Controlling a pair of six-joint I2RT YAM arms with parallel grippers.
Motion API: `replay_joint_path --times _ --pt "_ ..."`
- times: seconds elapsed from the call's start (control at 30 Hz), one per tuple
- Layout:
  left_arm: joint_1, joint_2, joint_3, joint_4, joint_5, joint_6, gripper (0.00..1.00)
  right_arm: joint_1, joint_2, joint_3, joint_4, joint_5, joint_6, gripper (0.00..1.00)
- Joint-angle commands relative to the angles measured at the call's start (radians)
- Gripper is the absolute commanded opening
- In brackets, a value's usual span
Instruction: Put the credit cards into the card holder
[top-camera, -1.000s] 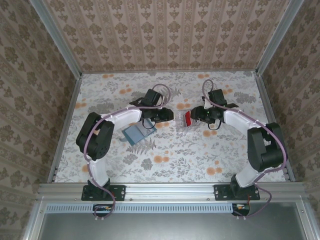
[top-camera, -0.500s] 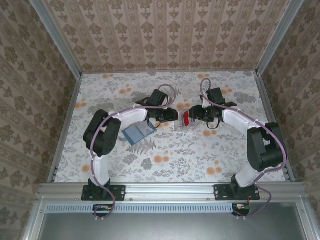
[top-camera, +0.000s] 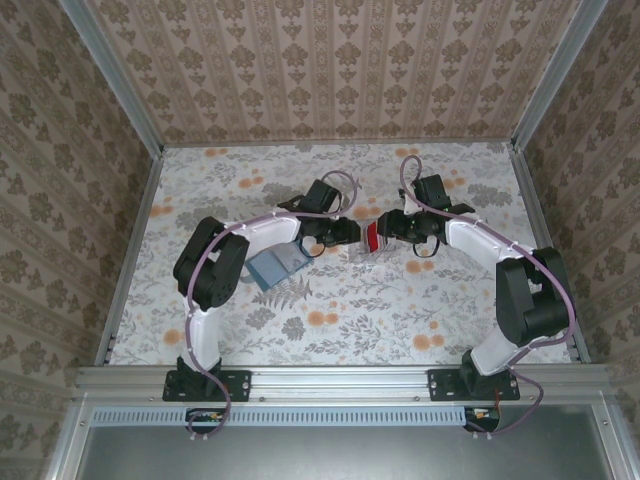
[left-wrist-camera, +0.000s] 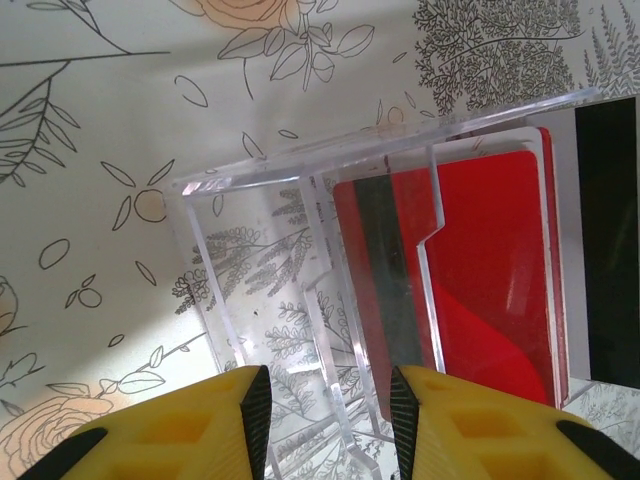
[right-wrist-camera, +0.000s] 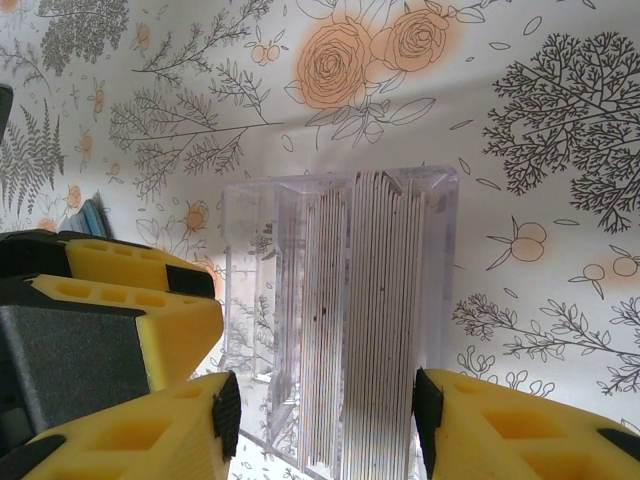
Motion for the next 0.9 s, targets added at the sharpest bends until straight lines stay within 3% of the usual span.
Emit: replay_joint_path --times 0.0,0.17,0.33,0.63,0.7,0.77,0.87 --pt "-0.004 0.017 0.024 -0.008 0.016 -0.011 0.39 0.006 -0.037 0.029 -0.027 -0.001 -0.017 0.52" --pt "-0.003 0.014 0.026 -0.014 0.013 -0.008 0.39 0.006 -0.035 0.033 -0.031 0.001 -0.016 0.5" --pt "-0.004 0.012 0.027 -0.016 0.01 -0.008 0.39 0.006 -0.039 0.033 -0.033 0.009 -0.019 0.4" --pt "-0.004 0.015 0.027 -0.018 0.008 -0.008 0.38 0.006 -0.035 0.033 -0.038 0.015 -0.021 0.31" --pt "-0.004 0.015 0.026 -0.019 0.008 -0.007 0.38 0.004 -0.032 0.034 -0.044 0.027 -0.023 0.32" --pt "-0.003 0.014 0.026 -0.017 0.008 -0.007 0.38 0.003 -0.019 0.041 -0.06 0.057 -0.028 0.41" --pt "-0.004 0.015 0.027 -0.017 0.009 -0.007 0.38 0.003 0.001 0.046 -0.065 0.08 -0.035 0.42"
